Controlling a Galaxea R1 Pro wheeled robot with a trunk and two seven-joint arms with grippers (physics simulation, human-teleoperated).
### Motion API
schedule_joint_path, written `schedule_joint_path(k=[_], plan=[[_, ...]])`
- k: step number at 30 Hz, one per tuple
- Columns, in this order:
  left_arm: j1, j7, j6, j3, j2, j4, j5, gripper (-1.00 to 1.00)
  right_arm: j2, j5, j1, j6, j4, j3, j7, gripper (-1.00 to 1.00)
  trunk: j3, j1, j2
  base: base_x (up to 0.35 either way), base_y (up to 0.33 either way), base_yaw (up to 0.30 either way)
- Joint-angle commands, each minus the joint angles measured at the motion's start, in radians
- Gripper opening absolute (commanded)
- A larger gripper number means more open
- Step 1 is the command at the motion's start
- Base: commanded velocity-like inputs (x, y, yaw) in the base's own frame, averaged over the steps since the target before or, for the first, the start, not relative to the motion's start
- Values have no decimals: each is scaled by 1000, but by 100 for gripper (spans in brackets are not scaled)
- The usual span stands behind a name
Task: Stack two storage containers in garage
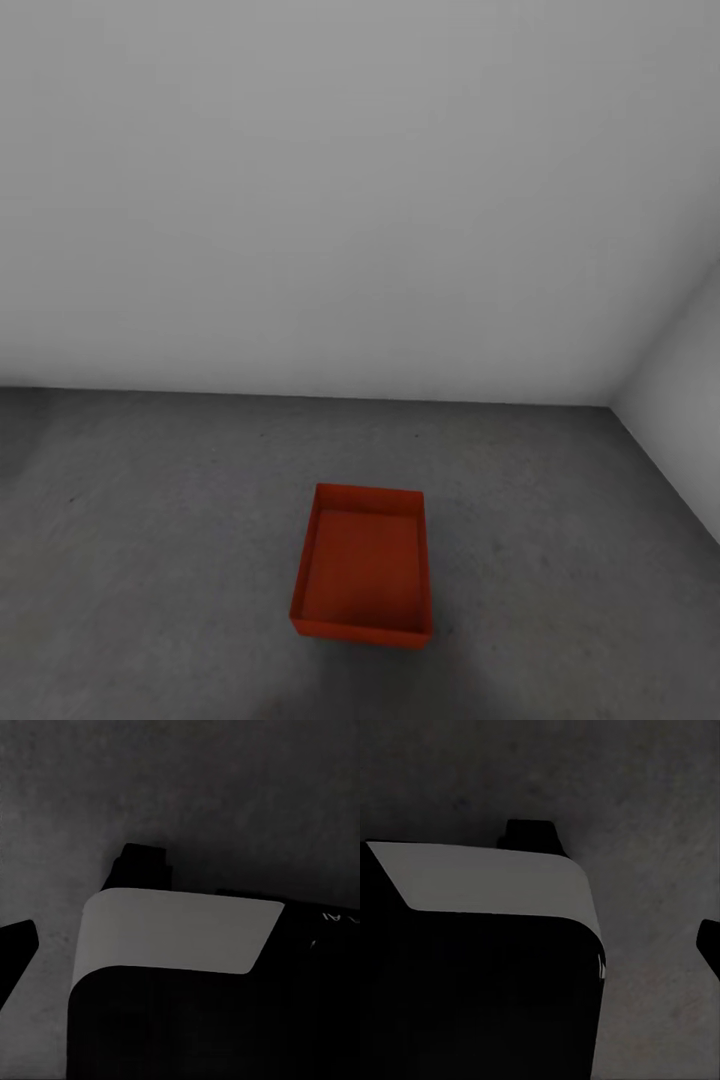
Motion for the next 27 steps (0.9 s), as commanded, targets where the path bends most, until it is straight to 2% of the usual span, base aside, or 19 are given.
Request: schedule_joint_path(k=[1, 8, 14, 27], plan=[[7, 4, -4, 0, 1, 0, 9, 100, 0, -5, -1, 2, 2, 8, -1, 100, 1, 0, 0, 0, 0, 0], [20, 5, -40, 0, 2, -1, 6, 100, 1, -5, 6, -1, 2, 9, 1, 100, 12, 0, 0, 0, 0, 0], [21, 5, -44, -1, 2, -3, -3, 100, 0, -1, 47, -34, 2, 9, 1, 100, 21, 0, 0, 0, 0, 0], [21, 5, -45, -2, 3, -3, 0, 100, -1, 1, 55, -65, 2, 9, 1, 100, 42, 0, 0, 0, 0, 0]])
